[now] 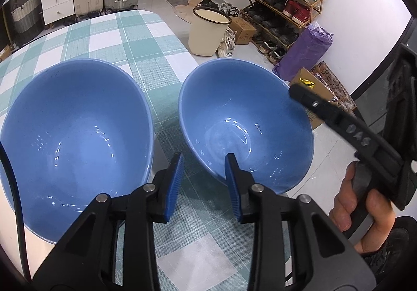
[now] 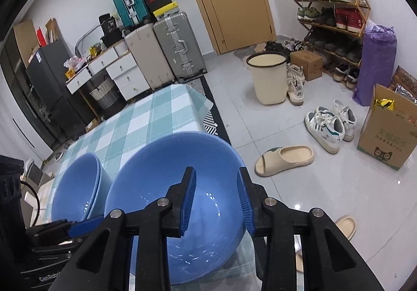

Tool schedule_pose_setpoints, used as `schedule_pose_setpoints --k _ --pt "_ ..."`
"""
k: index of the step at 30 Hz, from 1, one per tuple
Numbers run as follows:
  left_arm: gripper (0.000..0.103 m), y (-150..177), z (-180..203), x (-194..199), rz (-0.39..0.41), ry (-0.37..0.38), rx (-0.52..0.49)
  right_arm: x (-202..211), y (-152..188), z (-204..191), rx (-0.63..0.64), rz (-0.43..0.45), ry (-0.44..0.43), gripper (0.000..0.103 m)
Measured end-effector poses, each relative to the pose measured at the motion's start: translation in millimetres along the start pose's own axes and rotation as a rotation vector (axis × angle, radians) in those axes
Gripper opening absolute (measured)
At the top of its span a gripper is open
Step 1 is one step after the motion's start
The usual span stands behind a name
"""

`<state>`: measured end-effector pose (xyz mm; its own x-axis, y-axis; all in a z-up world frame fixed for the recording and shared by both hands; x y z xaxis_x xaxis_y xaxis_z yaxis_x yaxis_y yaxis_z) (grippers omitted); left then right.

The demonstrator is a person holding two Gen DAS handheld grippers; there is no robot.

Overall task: Organize plates and bowls
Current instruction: 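Close both grippers together on the light-blue bowl rim, then lift the light-blue bowl with both grippers and carry it over the other bowl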

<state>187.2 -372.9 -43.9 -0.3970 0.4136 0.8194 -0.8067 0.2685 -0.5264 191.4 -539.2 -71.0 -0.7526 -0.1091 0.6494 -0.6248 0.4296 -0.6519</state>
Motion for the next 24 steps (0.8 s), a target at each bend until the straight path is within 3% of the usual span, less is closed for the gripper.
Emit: schedule_pose_setpoints --k 2,9,10,12,15,24 --pt "0.029 0 0 0 0.000 0.000 0.000 7 -4 3 -0.003 0.037 0.003 0.053" --pt "0.029 -1 0 0 0.001 -0.003 -0.002 -6 1 17 -0.019 -0.015 0.046 0.053" --pt "0.029 -1 0 0 0.001 -0.002 -0.002 -8 2 17 -0.011 -0.023 0.043 0.052" --pt "0.029 -1 2 0 -0.003 0.005 -0.008 -11 4 16 -0.001 -0.031 0.040 0.037" --pt "0.029 -1 6 -1 0.000 -0.013 -0.038 -13 7 12 0.023 -0.035 0.042 0.027" --pt "0.029 -2 9 4 0.016 -0.025 -0.057 -9 5 6 0.021 -0.024 0.010 0.027"
Point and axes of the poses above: each gripper's, at about its wrist camera, not at the fingertips, and x roughly against the way its jaws point, z to its right, y to its underside, the point moved 7 cm from there along -x, roughly the way its jaws point, and after that the axes turned 5 degrees about -x, right-handed, at the moved point
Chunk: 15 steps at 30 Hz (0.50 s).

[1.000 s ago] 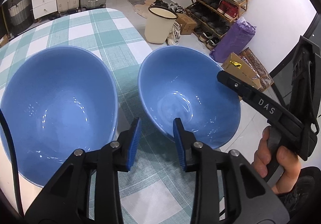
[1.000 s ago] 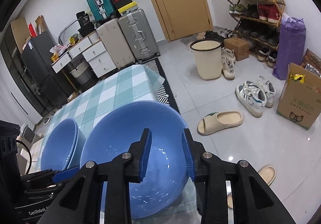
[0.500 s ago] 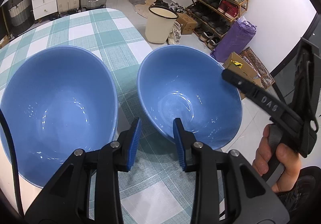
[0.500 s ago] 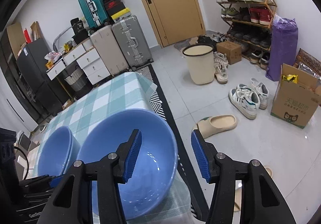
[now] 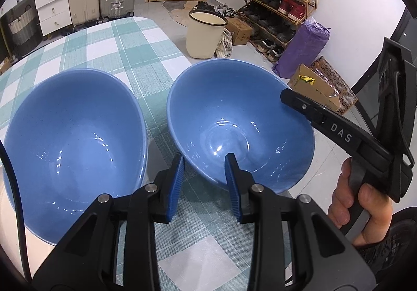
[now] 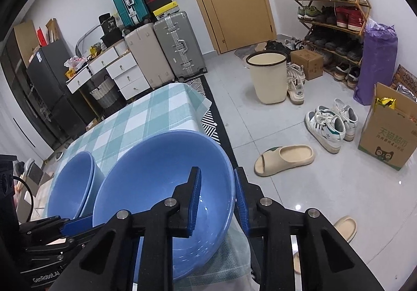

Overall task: Organize plates and bowls
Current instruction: 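Lift the light-blue bowl with both grippers and carry it over the other bowl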

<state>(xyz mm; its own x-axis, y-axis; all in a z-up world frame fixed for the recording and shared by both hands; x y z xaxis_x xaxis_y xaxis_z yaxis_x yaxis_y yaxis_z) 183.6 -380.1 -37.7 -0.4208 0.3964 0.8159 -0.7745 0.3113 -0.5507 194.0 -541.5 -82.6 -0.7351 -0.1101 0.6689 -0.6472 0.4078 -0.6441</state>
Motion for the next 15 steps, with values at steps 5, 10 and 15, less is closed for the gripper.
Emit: schedule_pose_setpoints --k 5,10,15 --pt "0.029 -2 -2 8 0.016 -0.010 -0.006 5 -1 -5 0.012 0.011 -0.015 0.027" --pt "0.029 -4 -2 22 0.041 -0.014 -0.012 16 -4 -10 0.021 0.035 -0.033 0.027" --pt "0.029 -7 -2 36 0.065 -0.018 -0.023 29 -8 -17 0.032 0.065 -0.050 0.027"
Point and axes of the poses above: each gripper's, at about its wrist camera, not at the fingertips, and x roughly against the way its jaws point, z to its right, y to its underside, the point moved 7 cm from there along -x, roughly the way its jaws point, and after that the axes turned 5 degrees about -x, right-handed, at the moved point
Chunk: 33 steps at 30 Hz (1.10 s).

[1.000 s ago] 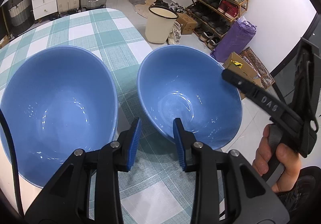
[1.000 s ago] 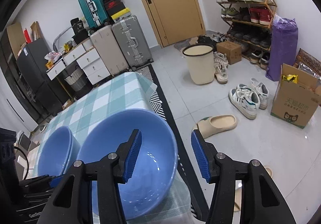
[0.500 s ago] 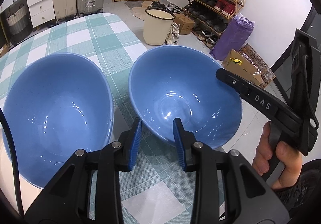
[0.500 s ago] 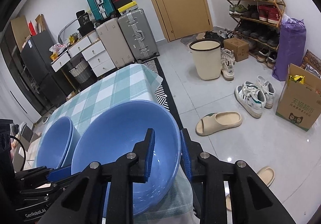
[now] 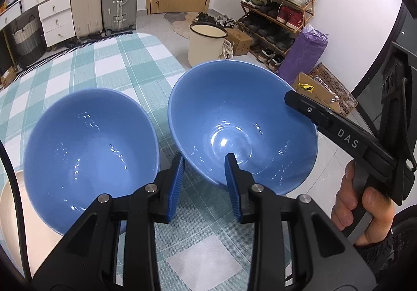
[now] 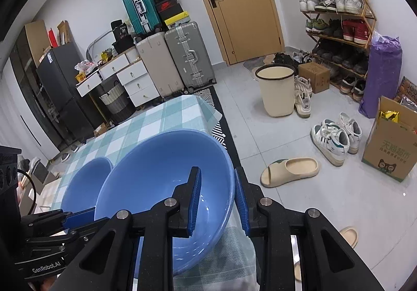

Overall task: Organize plates and bowls
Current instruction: 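Lift the light-blue bowl with both grippers and carry it over the other bowl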

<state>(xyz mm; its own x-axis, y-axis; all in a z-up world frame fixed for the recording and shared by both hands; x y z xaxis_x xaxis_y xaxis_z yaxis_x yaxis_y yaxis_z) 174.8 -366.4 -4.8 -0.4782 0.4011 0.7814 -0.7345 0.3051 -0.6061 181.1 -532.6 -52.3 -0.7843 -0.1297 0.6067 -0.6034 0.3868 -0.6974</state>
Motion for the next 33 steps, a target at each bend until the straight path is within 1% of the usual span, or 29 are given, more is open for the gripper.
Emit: schedule_pose_setpoints --k 8,16,26,33 --pt "0.029 -5 -1 28 0.046 -0.005 -0.003 25 -9 -12 0.008 0.060 -0.040 0.027" --pt "0.029 -8 -3 52 0.077 -0.004 0.003 45 -17 -27 0.006 0.110 -0.069 0.027" --pt "0.029 -9 -13 87 0.124 -0.032 0.025 55 -18 -51 0.006 0.129 -0.114 0.027" --pt "0.029 -12 -29 112 0.162 -0.045 0.054 65 -17 -73 0.022 0.153 -0.150 0.027"
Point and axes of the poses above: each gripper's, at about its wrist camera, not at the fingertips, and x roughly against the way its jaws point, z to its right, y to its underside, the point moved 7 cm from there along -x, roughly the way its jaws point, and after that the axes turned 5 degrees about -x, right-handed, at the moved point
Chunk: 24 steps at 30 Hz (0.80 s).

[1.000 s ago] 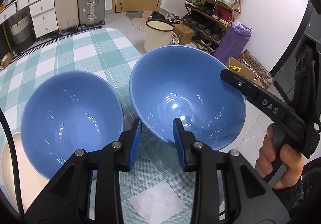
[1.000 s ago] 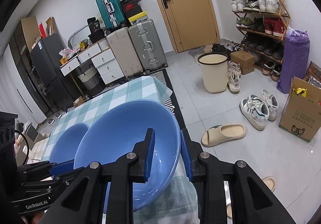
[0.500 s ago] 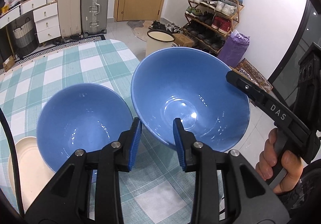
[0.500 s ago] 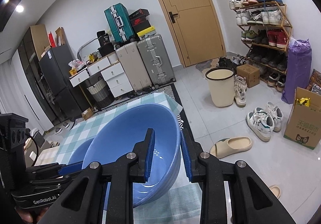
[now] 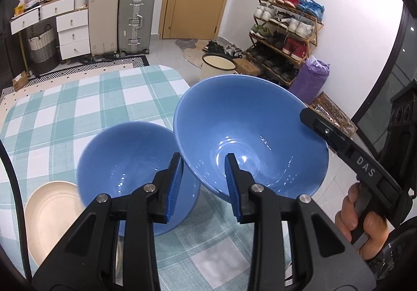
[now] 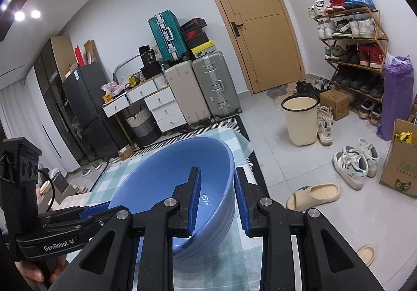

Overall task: Organize plates and bowls
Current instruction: 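Lift the light-blue bowl with both grippers and carry it over the other bowl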

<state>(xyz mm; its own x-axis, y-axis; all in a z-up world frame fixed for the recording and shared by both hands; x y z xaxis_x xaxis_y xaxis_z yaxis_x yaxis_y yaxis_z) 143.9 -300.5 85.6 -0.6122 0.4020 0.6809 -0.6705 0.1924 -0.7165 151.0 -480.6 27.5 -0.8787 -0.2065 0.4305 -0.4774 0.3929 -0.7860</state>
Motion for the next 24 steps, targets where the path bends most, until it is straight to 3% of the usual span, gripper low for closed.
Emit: schedule_pose_setpoints --k 10,24 --pt "0.029 -6 -28 27 0.041 -0.039 0.045 1 5 -32 0.012 0.019 -0.054 0.027" --pt "0.029 -2 -65 34 0.054 -0.074 0.103 -11 17 -61 0.027 0.030 -0.121 0.027"
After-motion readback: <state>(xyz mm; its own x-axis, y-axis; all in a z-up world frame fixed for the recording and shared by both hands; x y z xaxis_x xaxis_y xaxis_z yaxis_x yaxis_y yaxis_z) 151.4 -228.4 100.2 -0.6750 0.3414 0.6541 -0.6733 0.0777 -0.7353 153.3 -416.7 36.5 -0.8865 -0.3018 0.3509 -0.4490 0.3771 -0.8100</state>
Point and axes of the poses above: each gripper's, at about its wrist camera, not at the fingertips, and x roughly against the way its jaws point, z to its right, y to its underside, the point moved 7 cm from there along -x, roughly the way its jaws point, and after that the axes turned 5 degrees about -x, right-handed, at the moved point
